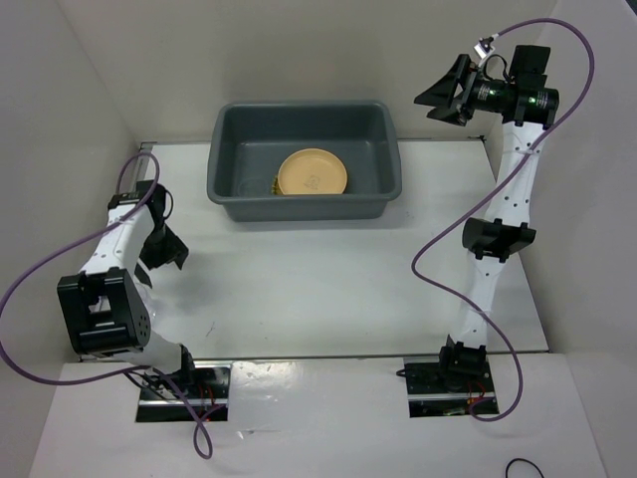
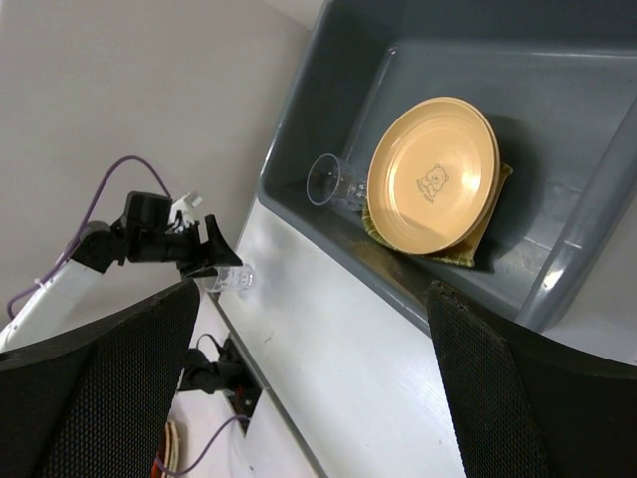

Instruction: Place the mixed dishes into the plastic bin

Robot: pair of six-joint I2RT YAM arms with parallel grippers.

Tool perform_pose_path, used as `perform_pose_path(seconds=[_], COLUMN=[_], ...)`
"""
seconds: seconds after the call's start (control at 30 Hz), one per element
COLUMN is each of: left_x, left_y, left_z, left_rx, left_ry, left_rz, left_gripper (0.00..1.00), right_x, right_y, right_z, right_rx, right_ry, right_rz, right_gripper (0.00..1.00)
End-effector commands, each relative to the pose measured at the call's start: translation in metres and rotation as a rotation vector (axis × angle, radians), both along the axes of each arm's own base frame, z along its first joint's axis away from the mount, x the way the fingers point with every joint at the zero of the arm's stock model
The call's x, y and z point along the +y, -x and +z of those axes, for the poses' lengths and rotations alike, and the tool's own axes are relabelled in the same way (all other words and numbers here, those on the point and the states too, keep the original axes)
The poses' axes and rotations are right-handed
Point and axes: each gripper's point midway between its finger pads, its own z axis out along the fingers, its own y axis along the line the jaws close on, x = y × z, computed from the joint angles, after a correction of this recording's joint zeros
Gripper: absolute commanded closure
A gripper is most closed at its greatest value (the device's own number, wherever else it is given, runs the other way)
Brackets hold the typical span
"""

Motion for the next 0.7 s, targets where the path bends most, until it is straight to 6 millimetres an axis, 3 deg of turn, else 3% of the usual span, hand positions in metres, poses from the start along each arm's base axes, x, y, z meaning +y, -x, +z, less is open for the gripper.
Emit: perform_pose_path(seconds=[0.0, 0.2, 0.37, 0.67], left_x=[0.015, 0.029, 0.042, 0.046], left_y=[0.012, 0.026, 0.023, 0.012], left_z=[0.017, 0.032, 0.039, 0.01], left_rx=[0.021, -0.008, -0.074, -0.031], left_ry=[-0.095, -0.157, -0.152, -0.091], left_rz=[0.103, 0.242, 0.262, 0.238], left_gripper=[0.13, 0.1, 0.1, 0.08], right_x=[0.007, 0.012, 0.022, 0.026], right_y=[0.004, 0.004, 0.006, 0.005], right_z=[0.002, 0.0, 0.0, -0.001], right_rx=[-0.001, 0.023, 0.023, 0.031], right_ry=[-0.015, -0.033, -0.033, -0.033], right_rz=[0.028, 0.04, 0.061, 0.06], right_gripper=[0.01, 0.01, 0.01, 0.01])
